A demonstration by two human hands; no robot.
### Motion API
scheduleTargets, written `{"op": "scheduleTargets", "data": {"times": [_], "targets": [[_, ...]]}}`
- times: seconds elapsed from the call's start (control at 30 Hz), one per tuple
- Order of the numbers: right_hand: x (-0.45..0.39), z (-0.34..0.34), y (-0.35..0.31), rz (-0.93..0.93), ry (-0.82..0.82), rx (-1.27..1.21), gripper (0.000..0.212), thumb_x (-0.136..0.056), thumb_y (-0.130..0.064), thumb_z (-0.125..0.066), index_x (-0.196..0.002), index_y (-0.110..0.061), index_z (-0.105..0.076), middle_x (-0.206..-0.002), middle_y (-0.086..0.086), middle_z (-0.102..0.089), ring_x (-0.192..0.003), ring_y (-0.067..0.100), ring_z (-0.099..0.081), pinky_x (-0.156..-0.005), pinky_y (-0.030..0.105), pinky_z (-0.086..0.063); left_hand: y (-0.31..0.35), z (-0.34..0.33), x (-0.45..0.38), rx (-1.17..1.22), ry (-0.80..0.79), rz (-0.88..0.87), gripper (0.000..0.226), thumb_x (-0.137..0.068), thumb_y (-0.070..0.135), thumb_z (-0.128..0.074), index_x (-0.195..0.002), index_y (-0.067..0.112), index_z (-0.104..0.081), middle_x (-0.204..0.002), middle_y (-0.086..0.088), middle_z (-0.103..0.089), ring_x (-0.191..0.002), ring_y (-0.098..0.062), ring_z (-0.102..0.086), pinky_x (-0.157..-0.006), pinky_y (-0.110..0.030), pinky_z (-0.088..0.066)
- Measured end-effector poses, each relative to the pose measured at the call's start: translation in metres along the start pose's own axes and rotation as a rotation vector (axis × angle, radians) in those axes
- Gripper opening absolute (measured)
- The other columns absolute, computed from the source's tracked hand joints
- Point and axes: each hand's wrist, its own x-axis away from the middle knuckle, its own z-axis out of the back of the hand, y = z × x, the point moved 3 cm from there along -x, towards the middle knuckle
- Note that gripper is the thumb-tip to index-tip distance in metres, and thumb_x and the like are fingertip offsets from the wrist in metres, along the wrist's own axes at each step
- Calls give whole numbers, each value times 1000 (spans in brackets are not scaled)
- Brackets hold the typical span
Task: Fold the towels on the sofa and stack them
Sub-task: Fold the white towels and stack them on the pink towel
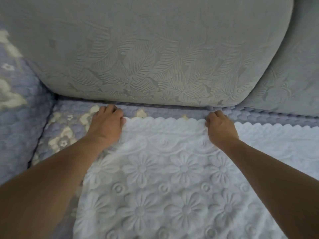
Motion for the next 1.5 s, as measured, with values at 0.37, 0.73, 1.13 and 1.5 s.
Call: {"op": "scheduleTargets", "data": {"times": [0.37,0.73,1.13,1.5], "targets": [[20,-8,-72,388,163,41,31,-85,-12,-70,-115,-9,-63,-108,11,-57,-97,32,-51,-84,44,-47,-14,18,27,157,203,-147,6,-91,16,-60,-88,11,-59,-93,-9,-57,-90,-34,-54,-84,-44,-40],[11,2,-101,550,139,102,45,-65,11,-65,-105,-10,-60,-107,10,-54,-94,31,-49,-89,39,-42,-12,17,71,80,150,-250,20,-86,27,-67,-105,20,-65,-92,2,-61,-91,-27,-59,-91,-42,-39],[5,-10,-109,378,0,46,51,-77,3,-65,-127,-9,-58,-110,15,-57,-97,35,-52,-80,47,-49,-56,17,42,550,-297,440,30,-84,34,-77,-106,26,-58,-93,7,-60,-95,-20,-62,-90,-35,-50],[6,-15,-120,345,38,170,57,-70,5,-69,-124,-6,-57,-109,18,-53,-97,37,-49,-78,48,-49,-39,21,38,292,-194,430,22,-89,41,-58,-93,19,-53,-94,-2,-64,-91,-28,-63,-70,-35,-46]]}}
